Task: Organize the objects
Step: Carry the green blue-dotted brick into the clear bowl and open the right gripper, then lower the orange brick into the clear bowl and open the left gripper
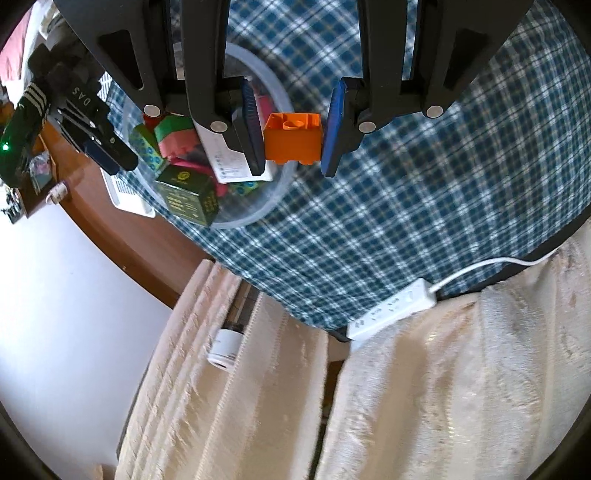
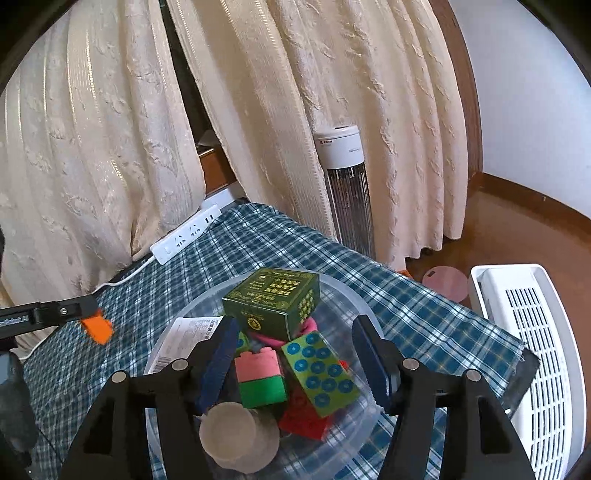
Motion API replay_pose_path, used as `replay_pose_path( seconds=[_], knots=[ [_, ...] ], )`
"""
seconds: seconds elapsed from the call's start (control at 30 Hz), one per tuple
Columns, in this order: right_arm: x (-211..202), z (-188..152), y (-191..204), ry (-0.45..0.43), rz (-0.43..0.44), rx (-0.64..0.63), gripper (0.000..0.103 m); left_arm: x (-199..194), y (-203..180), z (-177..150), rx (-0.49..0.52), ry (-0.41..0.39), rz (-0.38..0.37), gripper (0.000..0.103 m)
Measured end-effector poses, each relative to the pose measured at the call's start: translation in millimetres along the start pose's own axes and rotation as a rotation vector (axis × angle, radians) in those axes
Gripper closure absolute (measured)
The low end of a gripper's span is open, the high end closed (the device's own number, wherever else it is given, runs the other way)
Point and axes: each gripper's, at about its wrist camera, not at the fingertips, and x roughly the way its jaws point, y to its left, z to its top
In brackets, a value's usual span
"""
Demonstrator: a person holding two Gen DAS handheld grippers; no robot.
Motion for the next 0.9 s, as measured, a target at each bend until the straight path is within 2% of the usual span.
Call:
replay_pose_path(
  seconds=[0.3, 0.53, 0.83, 0.9],
  knots=[
    [-8.5, -2.5, -12.7, -0.019, 0.021, 0.018, 0.036, 24.9, -36.6, 3.2, 0.032, 0.057, -0.067, 0.071],
    [-12.6, -2.0, -20.4, -0.036, 0.025, 0.024, 0.036, 42.2, -60.2, 2.6, 0.063, 0.082, -0.086, 0.071],
    [-15.7, -2.5, -27.1, -0.037, 0.032, 0.038, 0.035, 44.5, -56.8, 4.0, 0.039, 0.087, -0.087, 0.07],
    [-16.0, -3.9, -27.3, -0.037, 0.036, 0.043, 0.031, 42.5, -51.8, 3.8, 0.028, 0.083, -0.077, 0.069]
  ],
)
